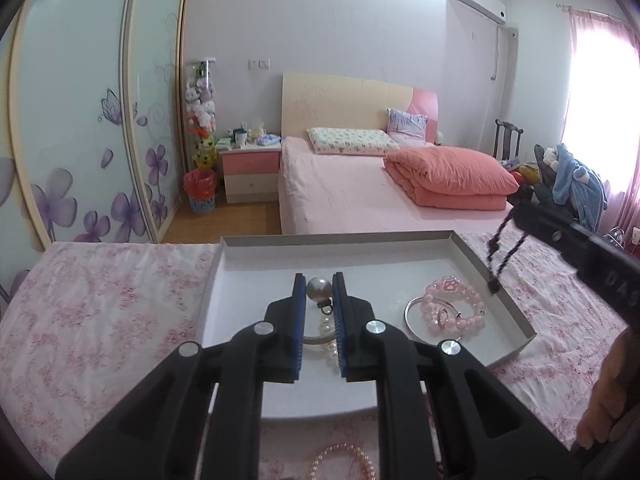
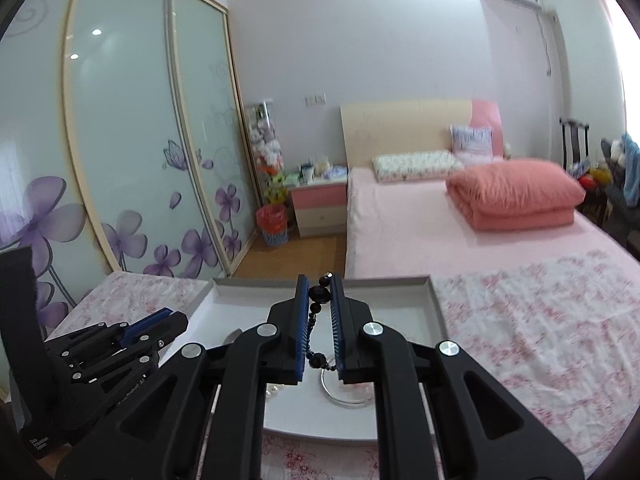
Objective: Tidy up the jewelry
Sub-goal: 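Open the left tool over the grey tray while the right tool releases the black strand there, then grasp the second pearl earring with the right tool while the left tool moves toward the silver ring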
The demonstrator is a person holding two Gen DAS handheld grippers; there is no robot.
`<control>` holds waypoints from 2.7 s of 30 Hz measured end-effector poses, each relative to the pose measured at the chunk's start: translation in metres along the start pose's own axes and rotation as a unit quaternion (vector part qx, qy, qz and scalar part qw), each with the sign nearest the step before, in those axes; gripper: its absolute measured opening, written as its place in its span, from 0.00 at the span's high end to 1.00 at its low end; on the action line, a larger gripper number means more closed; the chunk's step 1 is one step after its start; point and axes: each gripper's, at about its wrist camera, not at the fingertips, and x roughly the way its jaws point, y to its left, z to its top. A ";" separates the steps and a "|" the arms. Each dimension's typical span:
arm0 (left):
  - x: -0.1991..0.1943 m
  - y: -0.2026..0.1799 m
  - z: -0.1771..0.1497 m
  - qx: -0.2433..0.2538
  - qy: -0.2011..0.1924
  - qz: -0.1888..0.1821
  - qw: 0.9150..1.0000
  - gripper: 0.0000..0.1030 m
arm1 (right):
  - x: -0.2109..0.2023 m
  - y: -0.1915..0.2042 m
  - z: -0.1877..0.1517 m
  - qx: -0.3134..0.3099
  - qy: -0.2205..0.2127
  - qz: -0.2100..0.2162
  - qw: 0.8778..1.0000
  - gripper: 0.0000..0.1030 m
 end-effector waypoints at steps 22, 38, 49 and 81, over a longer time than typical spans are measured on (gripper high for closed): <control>0.039 0.020 -0.001 -0.047 0.050 -0.015 0.998 0.67 | 0.045 -0.032 -0.021 0.077 0.099 -0.001 0.992 0.55; -0.039 0.051 -0.047 -0.007 0.062 0.009 0.998 0.54 | -0.010 -0.014 -0.082 -0.002 0.182 0.021 0.983 0.58; -0.073 0.052 -0.090 0.026 0.071 0.016 0.997 0.39 | -0.023 0.006 -0.121 -0.054 0.227 0.038 0.972 0.71; -0.039 0.016 -0.119 0.096 0.153 0.023 0.983 0.45 | -0.012 -0.039 -0.115 -0.028 0.219 -0.063 0.973 0.86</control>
